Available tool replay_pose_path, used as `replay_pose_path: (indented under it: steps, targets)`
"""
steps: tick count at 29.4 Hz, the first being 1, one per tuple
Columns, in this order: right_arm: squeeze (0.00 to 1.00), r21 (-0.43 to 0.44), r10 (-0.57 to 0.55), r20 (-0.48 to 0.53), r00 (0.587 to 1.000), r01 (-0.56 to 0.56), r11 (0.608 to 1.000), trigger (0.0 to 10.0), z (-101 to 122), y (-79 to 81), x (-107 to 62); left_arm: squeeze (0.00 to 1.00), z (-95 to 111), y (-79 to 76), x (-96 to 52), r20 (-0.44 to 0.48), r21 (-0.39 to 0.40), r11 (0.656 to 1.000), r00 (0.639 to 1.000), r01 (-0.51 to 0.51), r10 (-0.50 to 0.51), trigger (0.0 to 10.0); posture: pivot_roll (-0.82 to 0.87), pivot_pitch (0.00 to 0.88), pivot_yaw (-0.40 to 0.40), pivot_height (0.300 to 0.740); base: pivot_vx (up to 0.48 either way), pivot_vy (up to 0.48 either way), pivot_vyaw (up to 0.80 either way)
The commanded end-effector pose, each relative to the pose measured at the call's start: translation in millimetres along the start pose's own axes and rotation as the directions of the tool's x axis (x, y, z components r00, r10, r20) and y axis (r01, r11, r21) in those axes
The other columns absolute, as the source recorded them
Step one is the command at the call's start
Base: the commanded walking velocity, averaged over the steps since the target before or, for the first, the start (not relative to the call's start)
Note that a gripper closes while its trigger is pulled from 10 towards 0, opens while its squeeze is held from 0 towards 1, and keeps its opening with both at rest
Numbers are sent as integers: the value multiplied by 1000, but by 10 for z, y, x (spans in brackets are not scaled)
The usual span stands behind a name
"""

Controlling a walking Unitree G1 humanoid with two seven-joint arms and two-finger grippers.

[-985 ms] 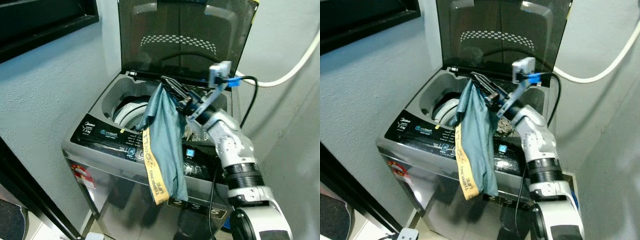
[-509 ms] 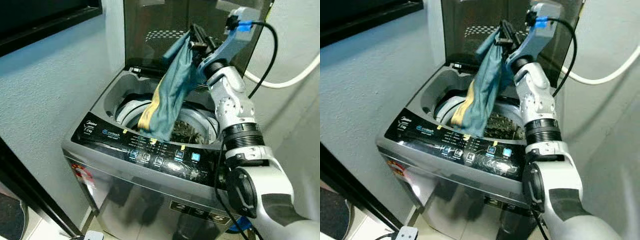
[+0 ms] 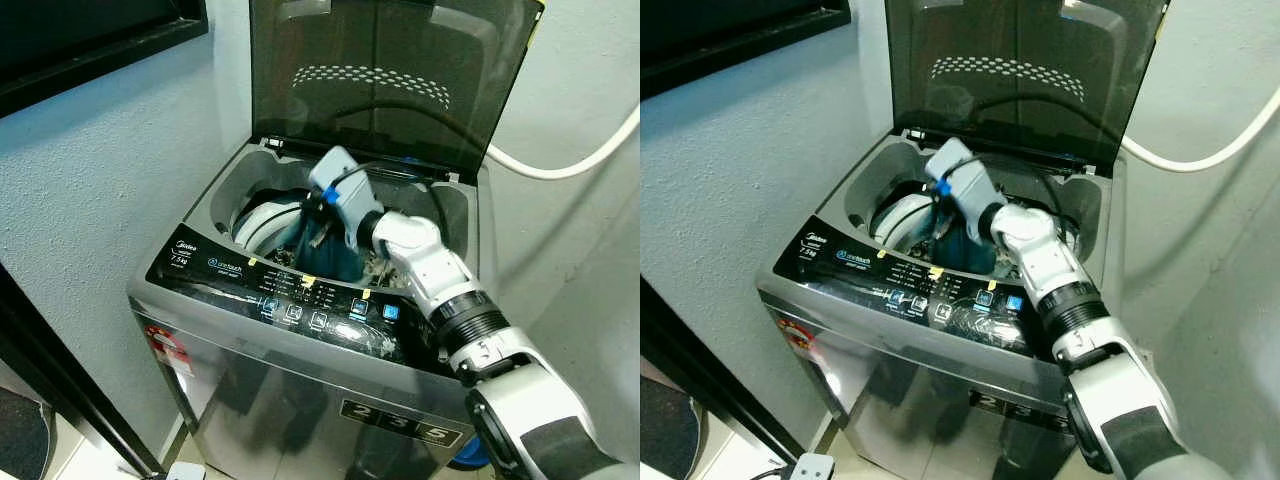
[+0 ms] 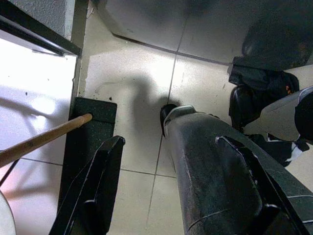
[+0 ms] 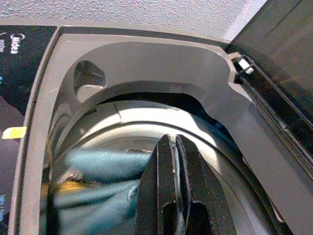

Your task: Clothes washing

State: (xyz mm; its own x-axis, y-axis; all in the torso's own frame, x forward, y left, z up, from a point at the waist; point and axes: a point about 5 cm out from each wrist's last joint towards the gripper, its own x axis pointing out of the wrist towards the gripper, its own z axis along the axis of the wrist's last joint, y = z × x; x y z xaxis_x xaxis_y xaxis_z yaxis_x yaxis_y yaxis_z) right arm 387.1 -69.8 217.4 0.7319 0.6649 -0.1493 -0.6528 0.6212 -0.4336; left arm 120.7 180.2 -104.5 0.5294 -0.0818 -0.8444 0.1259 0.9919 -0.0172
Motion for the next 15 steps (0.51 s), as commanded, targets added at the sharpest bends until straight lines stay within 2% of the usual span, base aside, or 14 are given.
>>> replay_pose_path:
  steps: [1,6,7,8,12,15]
  targets:
    - [0,10,-6,-22,1000,6,1000,10000,-45,27,16,0,-230,-131,-43,-93,0,999,995,44,-43,10000,-8,0,-63,740,0,0,0]
    - [0,25,-15,-49,999,16,1000,10000,-84,84,53,0,-243,-128,-48,-96,-1,999,995,41,-41,10000,-4,0,-62,740,0,0,0]
    - [753,25,-14,-62,998,16,1000,10000,-103,89,54,0,-245,-127,-49,-96,-1,999,995,40,-40,10000,-4,0,-62,740,0,0,0]
    - [1000,24,-19,-80,997,21,999,10000,-129,90,52,0,-246,-124,-51,-94,-3,999,995,39,-39,10000,-4,0,-62,740,0,0,0]
    - [1000,37,-41,-102,994,45,998,10000,-165,69,45,0,-239,-119,-50,-87,-6,999,995,38,-39,10000,0,0,-62,740,0,0,0]
    - [1000,67,-89,-110,990,97,993,10000,-192,-14,14,0,-211,-114,-43,-77,-5,999,996,39,-39,10000,-3,0,-59,740,0,0,0]
